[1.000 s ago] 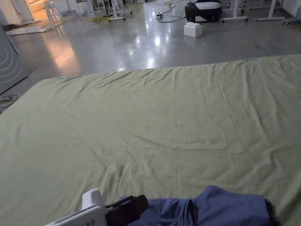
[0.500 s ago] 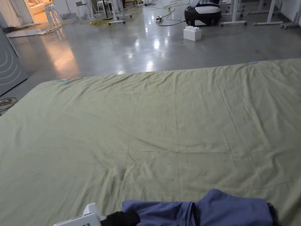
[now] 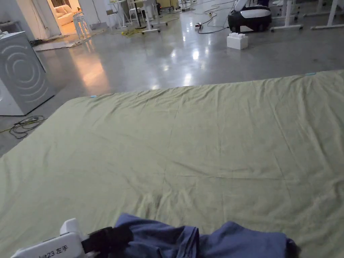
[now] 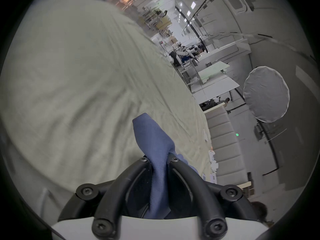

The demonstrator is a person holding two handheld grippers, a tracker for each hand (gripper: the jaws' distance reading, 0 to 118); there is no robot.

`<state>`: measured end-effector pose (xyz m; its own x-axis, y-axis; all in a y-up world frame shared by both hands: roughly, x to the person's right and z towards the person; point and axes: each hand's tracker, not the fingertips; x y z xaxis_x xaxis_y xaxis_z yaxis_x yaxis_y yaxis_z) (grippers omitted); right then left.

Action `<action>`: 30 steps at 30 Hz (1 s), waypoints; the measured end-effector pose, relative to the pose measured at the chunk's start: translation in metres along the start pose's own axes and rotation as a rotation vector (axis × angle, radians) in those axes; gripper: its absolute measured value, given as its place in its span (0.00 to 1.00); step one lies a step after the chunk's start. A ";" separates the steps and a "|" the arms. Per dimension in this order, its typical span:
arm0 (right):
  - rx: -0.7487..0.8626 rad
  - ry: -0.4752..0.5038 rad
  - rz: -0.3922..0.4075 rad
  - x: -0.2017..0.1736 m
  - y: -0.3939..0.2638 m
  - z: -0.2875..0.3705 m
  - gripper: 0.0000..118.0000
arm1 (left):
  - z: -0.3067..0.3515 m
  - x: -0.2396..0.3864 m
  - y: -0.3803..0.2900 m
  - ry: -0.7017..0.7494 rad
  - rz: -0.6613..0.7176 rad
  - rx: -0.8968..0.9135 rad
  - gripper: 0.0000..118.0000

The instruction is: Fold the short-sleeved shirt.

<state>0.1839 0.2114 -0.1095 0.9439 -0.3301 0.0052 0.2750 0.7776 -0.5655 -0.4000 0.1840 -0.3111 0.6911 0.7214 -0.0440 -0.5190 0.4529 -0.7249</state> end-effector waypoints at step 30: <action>0.029 -0.105 -0.091 0.043 -0.025 0.030 0.00 | -0.106 0.201 -0.093 0.007 -0.561 -0.064 0.65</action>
<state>0.2228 0.1937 -0.0701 0.9285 -0.3432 0.1419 0.3637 0.7629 -0.5345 -0.1590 0.2315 -0.3254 0.8556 0.3755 0.3562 -0.0391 0.7332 -0.6789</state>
